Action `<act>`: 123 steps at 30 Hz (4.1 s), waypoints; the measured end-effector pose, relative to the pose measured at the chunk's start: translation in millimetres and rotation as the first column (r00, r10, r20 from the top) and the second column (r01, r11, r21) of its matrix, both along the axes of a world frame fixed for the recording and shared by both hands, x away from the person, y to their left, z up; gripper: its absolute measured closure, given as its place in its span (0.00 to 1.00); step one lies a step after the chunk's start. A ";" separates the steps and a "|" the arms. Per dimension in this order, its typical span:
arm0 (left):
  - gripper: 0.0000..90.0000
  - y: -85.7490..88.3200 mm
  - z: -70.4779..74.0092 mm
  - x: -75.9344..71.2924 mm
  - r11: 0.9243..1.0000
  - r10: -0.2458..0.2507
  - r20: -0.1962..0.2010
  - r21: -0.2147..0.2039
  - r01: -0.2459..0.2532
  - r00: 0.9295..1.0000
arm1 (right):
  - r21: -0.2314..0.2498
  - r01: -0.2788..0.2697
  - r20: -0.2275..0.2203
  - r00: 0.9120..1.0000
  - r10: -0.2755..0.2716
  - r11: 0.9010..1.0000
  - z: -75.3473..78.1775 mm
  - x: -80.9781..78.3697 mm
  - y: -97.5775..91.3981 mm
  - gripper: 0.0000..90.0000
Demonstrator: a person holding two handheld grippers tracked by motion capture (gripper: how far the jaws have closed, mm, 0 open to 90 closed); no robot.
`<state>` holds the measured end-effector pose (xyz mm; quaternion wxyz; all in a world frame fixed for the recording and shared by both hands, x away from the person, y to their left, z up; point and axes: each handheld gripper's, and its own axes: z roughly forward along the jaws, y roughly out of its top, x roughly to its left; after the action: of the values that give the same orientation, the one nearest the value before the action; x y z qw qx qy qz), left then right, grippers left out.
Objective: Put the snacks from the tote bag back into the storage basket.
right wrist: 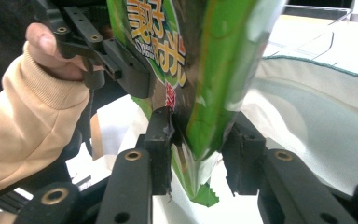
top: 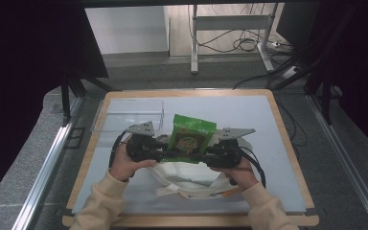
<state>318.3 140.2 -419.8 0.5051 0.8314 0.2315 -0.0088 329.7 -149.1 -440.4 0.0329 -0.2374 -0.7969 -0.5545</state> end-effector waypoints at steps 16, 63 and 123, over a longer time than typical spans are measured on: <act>0.67 -2.3 -4.0 1.9 0.999 0.001 0.002 0.036 -0.001 1.000 | -0.010 -0.052 0.006 0.999 0.052 0.999 0.9 -0.9 -1.4 0.81; 0.40 -5.4 42.1 23.9 0.980 -0.064 0.121 0.194 0.040 0.991 | -0.575 -0.132 0.018 0.985 0.173 0.808 16.7 19.5 1.7 0.81; 0.86 -20.7 56.6 47.8 0.854 -0.302 0.017 0.450 0.262 0.953 | -0.452 -0.077 0.079 0.989 0.126 0.889 36.1 9.3 -8.2 0.52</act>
<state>366.0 119.5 -363.2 0.3055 0.9488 0.0806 0.0065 339.0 -157.3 -404.3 -0.0360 -0.1668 -0.9150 -0.3656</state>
